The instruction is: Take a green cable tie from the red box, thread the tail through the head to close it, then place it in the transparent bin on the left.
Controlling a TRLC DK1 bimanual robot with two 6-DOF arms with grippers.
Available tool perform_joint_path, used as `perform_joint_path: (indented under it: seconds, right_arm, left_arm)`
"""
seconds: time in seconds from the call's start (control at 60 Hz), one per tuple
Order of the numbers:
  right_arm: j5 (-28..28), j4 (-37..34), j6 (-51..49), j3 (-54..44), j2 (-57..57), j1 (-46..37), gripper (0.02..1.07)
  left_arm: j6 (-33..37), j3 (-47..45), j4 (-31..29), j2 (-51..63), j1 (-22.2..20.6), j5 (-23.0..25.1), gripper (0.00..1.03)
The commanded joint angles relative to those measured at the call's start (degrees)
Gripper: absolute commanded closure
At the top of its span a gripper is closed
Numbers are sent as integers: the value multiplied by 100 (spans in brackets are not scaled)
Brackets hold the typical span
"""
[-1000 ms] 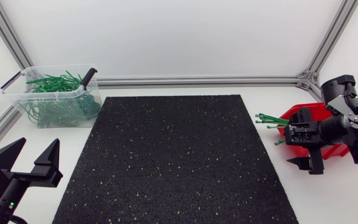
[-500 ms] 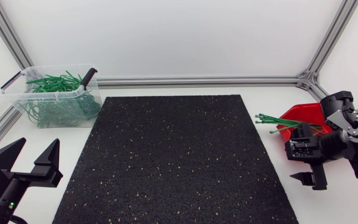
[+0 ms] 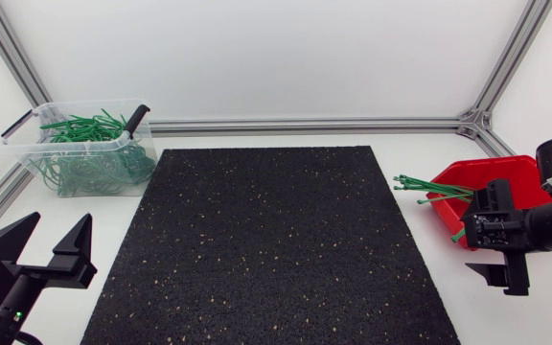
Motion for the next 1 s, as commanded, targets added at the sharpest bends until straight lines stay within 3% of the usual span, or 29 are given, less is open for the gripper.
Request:
perform_joint_path:
  seconds: [0.0, 0.6, 0.983]
  right_arm:
    - [22, -128, -187, -211, 23, -7, 7]
    - [137, -145, -354, -580, -65, -147, 7]
    - [321, 945, -301, -518, 611, -77, 11]
  left_arm:
    - [-22, -213, -181, -41, -6, 14, 4]
    - [-31, -213, -190, -41, -24, 14, 4]
    - [-49, -213, -199, -41, 12, 14, 4]
